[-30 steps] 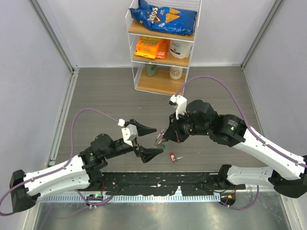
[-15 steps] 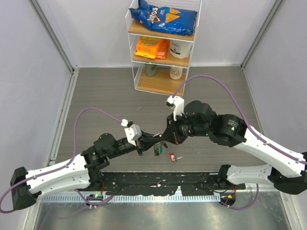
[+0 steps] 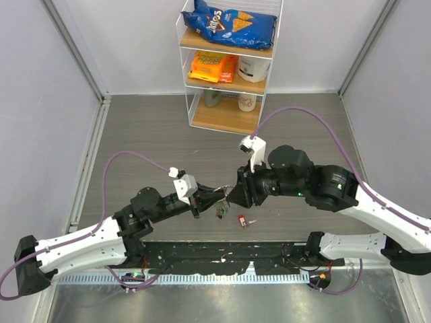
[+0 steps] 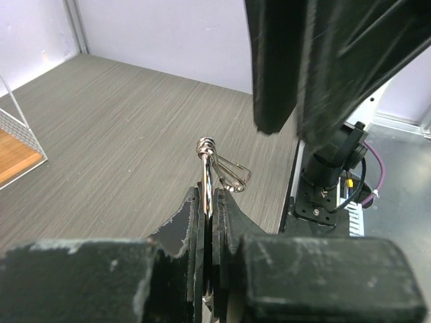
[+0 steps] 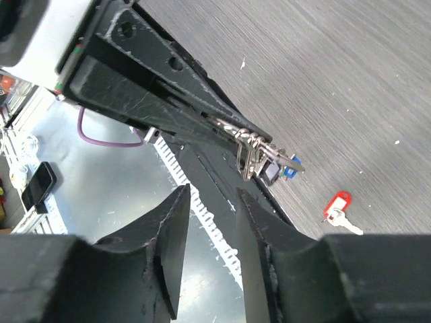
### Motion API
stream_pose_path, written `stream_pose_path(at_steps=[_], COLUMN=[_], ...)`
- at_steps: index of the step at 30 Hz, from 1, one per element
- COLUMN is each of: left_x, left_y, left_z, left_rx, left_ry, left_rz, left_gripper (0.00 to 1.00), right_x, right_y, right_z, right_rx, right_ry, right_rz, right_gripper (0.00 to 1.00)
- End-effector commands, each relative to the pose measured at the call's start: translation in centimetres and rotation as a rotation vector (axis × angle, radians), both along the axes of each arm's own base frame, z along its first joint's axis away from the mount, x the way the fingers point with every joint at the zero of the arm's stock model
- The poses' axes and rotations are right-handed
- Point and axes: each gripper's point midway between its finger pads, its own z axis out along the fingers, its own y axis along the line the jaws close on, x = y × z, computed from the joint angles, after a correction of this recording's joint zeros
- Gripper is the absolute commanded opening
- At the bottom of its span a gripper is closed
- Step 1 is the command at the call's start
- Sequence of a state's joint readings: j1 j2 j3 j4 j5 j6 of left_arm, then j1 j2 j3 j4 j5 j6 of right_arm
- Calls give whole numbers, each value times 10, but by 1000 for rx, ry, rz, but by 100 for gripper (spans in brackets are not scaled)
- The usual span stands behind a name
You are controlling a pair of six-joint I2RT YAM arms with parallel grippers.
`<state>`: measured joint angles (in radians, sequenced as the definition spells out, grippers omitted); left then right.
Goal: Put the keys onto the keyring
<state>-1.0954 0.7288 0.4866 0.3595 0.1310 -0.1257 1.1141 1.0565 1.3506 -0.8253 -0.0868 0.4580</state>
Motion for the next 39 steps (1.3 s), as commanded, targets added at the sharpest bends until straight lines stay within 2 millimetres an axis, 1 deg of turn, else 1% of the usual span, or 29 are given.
stream_pose_path(at_steps=[1, 6, 10, 15, 23, 28, 33, 37, 39], left_x=[3, 3, 2, 3, 4, 4, 0, -3, -3], left_y=[5, 6, 7, 8, 8, 8, 7, 8, 9], left_z=[36, 38, 39, 40, 38, 38, 38, 39, 38], left_rx=[-86, -92, -95, -98, -103, -109, -117, -125, -126], left_ry=[-57, -59, -59, -59, -55, -52, -47, -49, -49], left_rz=[28, 26, 26, 30, 37, 34, 17, 3, 6], left_gripper=[0, 0, 0, 0, 0, 0, 0, 0, 0], right_x=[-4, -3, -4, -9, -12, -7, 0, 7, 7], right_y=[-11, -13, -10, 2, 13, 18, 22, 24, 27], right_z=[35, 38, 37, 32, 26, 19, 20, 29, 34], right_rx=[94, 100, 104, 127, 128, 115, 128, 151, 168], right_ry=[-49, -52, -44, -12, 7, 4, -8, -32, -35], right_rz=[-16, -27, -17, 21, 47, 32, 8, -23, -20], right_gripper=[41, 44, 44, 44, 44, 44, 45, 45, 45])
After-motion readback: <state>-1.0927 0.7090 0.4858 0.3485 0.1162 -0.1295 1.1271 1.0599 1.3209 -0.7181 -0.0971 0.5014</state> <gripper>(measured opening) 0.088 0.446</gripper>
